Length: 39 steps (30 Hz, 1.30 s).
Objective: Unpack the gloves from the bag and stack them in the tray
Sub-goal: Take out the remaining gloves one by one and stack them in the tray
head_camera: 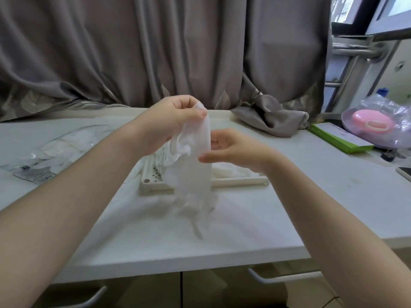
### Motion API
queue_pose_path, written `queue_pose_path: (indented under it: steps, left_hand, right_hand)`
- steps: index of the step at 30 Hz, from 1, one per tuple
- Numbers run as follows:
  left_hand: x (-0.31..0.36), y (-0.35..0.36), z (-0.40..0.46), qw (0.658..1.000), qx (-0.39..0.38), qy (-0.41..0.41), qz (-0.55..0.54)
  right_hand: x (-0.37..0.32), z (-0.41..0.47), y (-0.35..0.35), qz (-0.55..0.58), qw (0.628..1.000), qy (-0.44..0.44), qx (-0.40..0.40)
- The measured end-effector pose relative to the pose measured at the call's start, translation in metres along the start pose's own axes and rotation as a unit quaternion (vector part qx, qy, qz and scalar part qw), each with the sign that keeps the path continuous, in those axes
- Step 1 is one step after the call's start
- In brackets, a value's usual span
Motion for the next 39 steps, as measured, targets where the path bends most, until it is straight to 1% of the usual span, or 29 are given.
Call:
queue_pose_path:
  steps: [3, 5, 8, 10, 13, 16, 18, 20, 22, 25, 28, 29, 31, 32, 33, 34, 35, 36, 37, 38, 39]
  left_hand:
    - [0.0, -0.01, 0.003, 0.999, 0.036, -0.005, 0.032]
    - [-0.003, -0.018, 0.003, 0.998, 0.056, -0.016, 0.032]
    - [-0.015, -0.031, 0.009, 0.995, 0.094, -0.023, -0.017]
    - [-0.027, -0.038, 0.012, 0.993, 0.108, -0.029, -0.032]
    - [-0.048, -0.046, 0.021, 0.99, 0.13, -0.047, -0.007]
    - [-0.064, -0.052, 0.03, 0.987, 0.138, -0.077, 0.03]
    - [-0.072, -0.052, 0.033, 0.983, 0.138, -0.113, 0.049]
    - [-0.081, -0.054, 0.04, 0.972, 0.163, -0.151, 0.081]
    - [-0.088, -0.053, 0.041, 0.962, 0.173, -0.168, 0.125]
    - [-0.103, -0.048, 0.047, 0.944, 0.129, -0.168, 0.252]
    - [-0.109, -0.047, 0.054, 0.909, 0.103, -0.159, 0.371]
    - [-0.108, -0.047, 0.056, 0.9, 0.101, -0.154, 0.395]
    - [-0.103, -0.048, 0.057, 0.887, 0.112, -0.152, 0.42]
    - [-0.099, -0.049, 0.055, 0.874, 0.123, -0.153, 0.445]
    - [-0.094, -0.046, 0.054, 0.853, 0.129, -0.145, 0.484]
    - [-0.085, -0.042, 0.054, 0.834, 0.129, -0.123, 0.522]
    - [-0.078, -0.035, 0.056, 0.827, 0.119, -0.089, 0.542]
    - [-0.073, -0.025, 0.059, 0.831, 0.091, -0.055, 0.545]
    - [-0.072, -0.012, 0.062, 0.839, 0.046, -0.03, 0.541]
    - [-0.074, 0.0, 0.064, 0.842, -0.002, -0.023, 0.539]
    - [-0.079, 0.01, 0.064, 0.838, -0.044, -0.031, 0.543]
  right_hand:
    - [0.014, 0.003, -0.015, -0.076, 0.991, 0.047, 0.096]
    - [0.027, 0.0, -0.025, -0.089, 0.986, 0.08, 0.115]
    - [0.043, -0.011, -0.041, -0.006, 0.989, 0.111, 0.1]
    - [0.052, -0.019, -0.056, 0.039, 0.987, 0.112, 0.11]
    - [0.073, -0.021, -0.084, 0.061, 0.977, 0.145, 0.141]
    - [0.091, -0.013, -0.101, 0.193, 0.953, 0.154, 0.173]
    - [0.098, -0.005, -0.105, 0.233, 0.942, 0.155, 0.184]
    - [0.107, 0.009, -0.114, 0.19, 0.946, 0.178, 0.192]
    - [0.111, 0.017, -0.123, 0.086, 0.951, 0.209, 0.212]
    - [0.118, 0.029, -0.137, -0.068, 0.936, 0.251, 0.235]
    - [0.12, 0.036, -0.143, -0.137, 0.92, 0.254, 0.264]
    - [0.119, 0.038, -0.143, -0.175, 0.911, 0.25, 0.276]
    - [0.111, 0.037, -0.145, -0.254, 0.882, 0.217, 0.332]
    - [0.104, 0.035, -0.14, -0.268, 0.88, 0.179, 0.35]
    - [0.095, 0.031, -0.131, -0.276, 0.885, 0.128, 0.353]
    - [0.084, 0.03, -0.119, -0.295, 0.895, 0.077, 0.326]
    - [0.076, 0.029, -0.103, -0.321, 0.904, 0.044, 0.277]
    - [0.073, 0.028, -0.089, -0.344, 0.912, 0.032, 0.223]
    - [0.072, 0.025, -0.076, -0.361, 0.915, 0.036, 0.177]
    - [0.071, 0.024, -0.069, -0.374, 0.914, 0.04, 0.149]
    - [0.071, 0.021, -0.065, -0.382, 0.913, 0.041, 0.139]
Point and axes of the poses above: each hand's wrist, its own z-axis towards the middle knuckle, its own y-axis out of the palm, x = y × z, the point moved 8 cm from there along z, towards the middle knuckle, and after that the axes turned 5 degrees about -x, right-handed, at the moved point
